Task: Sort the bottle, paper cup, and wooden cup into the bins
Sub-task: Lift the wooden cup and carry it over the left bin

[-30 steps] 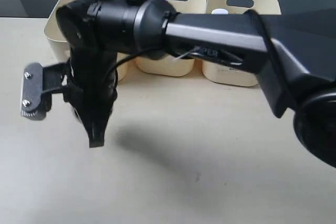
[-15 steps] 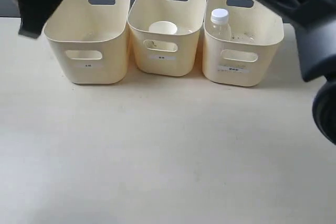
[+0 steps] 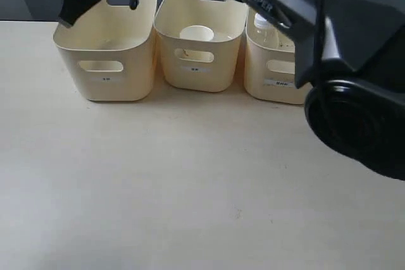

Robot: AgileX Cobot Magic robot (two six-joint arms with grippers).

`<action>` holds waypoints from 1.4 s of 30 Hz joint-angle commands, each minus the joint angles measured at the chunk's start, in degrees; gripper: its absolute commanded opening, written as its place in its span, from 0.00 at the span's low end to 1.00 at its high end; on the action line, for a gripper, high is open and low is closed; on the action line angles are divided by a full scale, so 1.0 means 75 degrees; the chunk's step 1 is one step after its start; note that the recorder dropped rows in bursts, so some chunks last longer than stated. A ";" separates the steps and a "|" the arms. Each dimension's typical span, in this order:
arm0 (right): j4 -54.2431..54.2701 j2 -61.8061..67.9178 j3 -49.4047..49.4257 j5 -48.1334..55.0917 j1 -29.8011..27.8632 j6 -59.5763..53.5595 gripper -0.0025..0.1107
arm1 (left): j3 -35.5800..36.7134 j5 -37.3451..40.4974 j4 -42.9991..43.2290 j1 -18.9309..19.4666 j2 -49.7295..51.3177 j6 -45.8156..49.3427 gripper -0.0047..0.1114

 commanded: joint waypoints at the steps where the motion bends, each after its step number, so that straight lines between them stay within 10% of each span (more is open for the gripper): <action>1: 0.0167 0.0411 -0.0058 -0.0652 -0.0355 0.0283 0.02 | 0.0010 0.0000 0.0013 -0.0027 -0.0038 -0.0015 0.04; 11: 0.1821 0.1188 -0.0477 -0.1171 -0.0712 0.0077 0.02 | 0.0010 0.0000 0.0013 -0.0027 -0.0038 -0.0015 0.04; 42: 0.0839 0.1409 -0.0576 0.0295 -0.0796 0.2085 0.02 | 0.0010 0.0000 0.0013 -0.0027 -0.0038 -0.0015 0.04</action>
